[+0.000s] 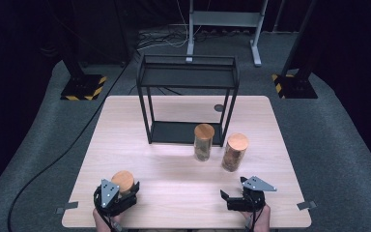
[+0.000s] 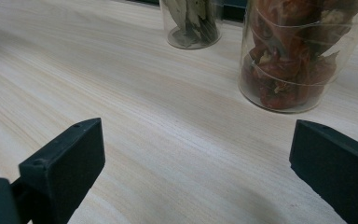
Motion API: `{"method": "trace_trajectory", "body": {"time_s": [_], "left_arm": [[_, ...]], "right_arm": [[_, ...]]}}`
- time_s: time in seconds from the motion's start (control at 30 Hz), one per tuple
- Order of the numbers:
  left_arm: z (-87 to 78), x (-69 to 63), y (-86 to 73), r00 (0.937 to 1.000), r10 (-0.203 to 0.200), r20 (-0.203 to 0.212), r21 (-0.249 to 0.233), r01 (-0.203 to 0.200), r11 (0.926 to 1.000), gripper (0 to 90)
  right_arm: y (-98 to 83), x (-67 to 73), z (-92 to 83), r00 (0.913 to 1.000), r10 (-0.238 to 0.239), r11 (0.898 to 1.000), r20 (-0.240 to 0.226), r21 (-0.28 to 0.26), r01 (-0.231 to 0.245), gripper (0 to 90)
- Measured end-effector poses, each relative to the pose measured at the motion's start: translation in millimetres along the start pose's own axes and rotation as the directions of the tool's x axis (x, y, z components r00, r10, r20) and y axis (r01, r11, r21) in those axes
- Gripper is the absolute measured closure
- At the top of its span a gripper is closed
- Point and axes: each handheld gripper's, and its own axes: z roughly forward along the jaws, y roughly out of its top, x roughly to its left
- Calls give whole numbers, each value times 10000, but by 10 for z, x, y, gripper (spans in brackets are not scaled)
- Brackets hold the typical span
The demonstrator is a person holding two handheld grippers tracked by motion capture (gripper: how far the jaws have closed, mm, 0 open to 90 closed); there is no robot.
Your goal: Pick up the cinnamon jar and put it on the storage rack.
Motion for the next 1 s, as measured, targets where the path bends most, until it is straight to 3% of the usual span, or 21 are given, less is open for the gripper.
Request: {"method": "trace_trajectory", "body": {"time_s": [1.0], "left_arm": [[182, -129, 152, 9992, 124, 389, -117, -120, 9999, 252]], "right_arm": [[1, 3, 1, 10000, -65, 10000, -47, 24, 65, 26]]}}
